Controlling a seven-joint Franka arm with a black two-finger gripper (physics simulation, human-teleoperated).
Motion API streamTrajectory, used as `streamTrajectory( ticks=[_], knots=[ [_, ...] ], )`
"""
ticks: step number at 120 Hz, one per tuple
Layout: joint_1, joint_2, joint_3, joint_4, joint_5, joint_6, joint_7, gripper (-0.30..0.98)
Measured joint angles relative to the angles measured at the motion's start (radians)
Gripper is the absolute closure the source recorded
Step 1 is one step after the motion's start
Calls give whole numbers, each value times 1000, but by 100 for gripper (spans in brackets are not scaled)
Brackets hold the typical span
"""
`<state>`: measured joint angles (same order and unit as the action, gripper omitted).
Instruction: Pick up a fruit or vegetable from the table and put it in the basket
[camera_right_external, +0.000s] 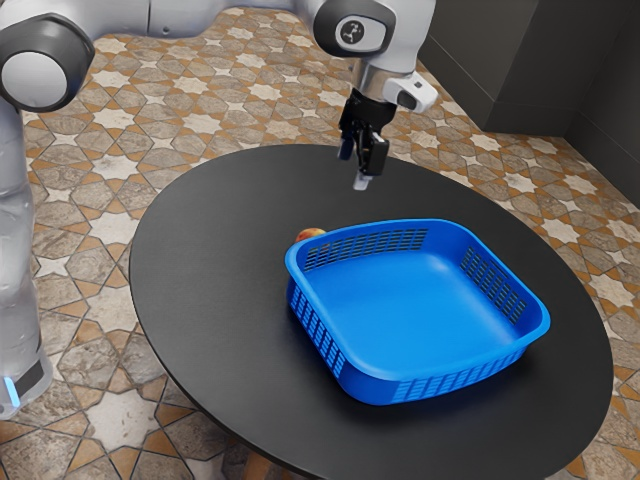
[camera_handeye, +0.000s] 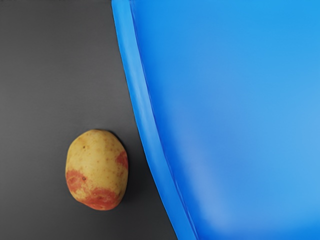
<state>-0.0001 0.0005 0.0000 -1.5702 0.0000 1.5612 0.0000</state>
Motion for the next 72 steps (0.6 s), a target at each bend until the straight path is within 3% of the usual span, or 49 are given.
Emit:
streamTrajectory(
  ticks=[8,17,48,72],
  knots=[
    [-17,261,80,362,-24,-26,25,1],
    [38,362,112,502,-41,-50,55,0],
    [47,393,121,548,-53,-88,128,0],
    [38,375,31,541,-17,-89,152,0]
  ],
)
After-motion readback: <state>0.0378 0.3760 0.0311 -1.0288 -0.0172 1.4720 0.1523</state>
